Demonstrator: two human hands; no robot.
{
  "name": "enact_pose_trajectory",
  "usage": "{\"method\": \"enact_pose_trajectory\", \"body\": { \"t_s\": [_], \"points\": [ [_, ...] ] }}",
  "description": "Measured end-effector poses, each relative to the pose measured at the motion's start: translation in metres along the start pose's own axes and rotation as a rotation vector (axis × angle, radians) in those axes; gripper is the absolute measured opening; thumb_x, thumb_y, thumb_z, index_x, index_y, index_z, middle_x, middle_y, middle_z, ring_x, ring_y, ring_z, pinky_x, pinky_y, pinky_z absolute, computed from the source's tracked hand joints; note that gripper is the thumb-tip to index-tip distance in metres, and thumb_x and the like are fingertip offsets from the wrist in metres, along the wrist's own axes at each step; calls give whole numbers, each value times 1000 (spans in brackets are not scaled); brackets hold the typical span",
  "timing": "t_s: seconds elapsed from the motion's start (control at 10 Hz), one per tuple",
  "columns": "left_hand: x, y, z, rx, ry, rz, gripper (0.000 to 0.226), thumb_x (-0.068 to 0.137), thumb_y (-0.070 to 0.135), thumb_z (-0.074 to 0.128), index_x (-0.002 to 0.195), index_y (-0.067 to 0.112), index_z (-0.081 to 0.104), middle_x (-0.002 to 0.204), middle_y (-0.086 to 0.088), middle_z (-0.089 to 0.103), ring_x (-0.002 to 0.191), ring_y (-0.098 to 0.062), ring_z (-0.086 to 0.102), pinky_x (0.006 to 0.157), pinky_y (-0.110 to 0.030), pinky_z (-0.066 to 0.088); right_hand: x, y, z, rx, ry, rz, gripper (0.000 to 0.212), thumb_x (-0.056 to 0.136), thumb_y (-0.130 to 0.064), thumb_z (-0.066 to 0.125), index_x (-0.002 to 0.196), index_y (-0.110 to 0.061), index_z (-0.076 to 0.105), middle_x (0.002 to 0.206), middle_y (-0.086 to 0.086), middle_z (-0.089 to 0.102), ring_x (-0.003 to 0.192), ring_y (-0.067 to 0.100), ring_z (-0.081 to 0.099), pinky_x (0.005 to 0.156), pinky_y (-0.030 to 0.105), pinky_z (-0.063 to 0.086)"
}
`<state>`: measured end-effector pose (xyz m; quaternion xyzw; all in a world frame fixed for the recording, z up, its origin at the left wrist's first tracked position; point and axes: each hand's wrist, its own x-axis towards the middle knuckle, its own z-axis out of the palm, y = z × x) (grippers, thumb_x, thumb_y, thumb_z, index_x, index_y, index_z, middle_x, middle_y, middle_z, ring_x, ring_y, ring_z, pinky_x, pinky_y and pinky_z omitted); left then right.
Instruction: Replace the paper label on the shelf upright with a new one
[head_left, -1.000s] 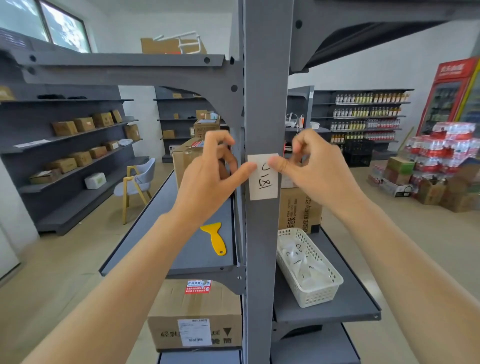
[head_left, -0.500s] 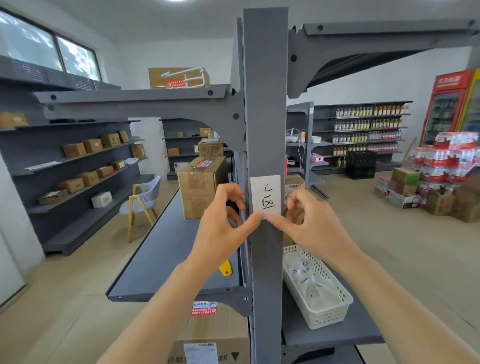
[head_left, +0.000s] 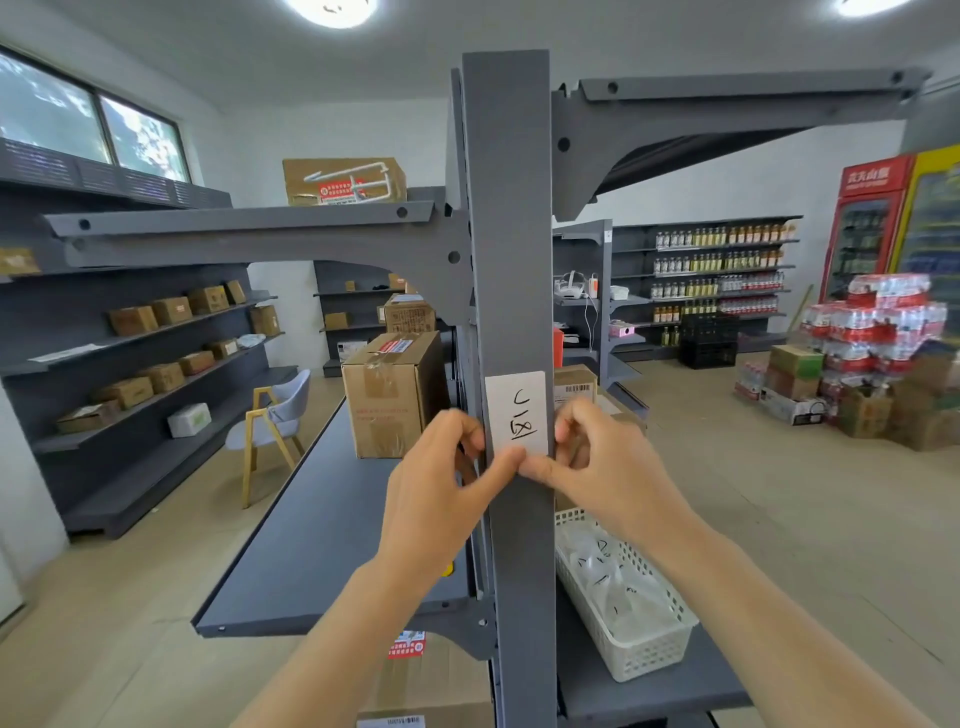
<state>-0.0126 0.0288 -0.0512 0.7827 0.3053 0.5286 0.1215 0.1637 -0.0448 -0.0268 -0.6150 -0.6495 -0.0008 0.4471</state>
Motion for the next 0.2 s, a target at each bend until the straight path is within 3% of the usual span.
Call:
{"method": "enact_pose_trajectory", "body": {
  "t_s": [0.1, 0.2],
  "points": [
    [-11, -11, 8, 15, -21, -47, 37, 79, 74, 51, 85, 38, 42, 94, 14, 66, 96, -4, 61, 56, -38, 59, -7, 6, 10, 0, -10, 26, 39, 84, -52, 75, 84, -26, 47, 75, -21, 63, 60, -5, 55, 52, 15, 41],
    [-5, -8, 1, 25, -38, -28, 35, 79, 72, 53, 83, 38, 45, 93, 14, 66, 97, -3, 61, 58, -32, 60, -10, -2, 0, 70, 54, -10, 30, 85, -51, 73, 83, -33, 48, 76, -13, 68, 60, 1, 62, 56, 24, 52]
  ]
}}
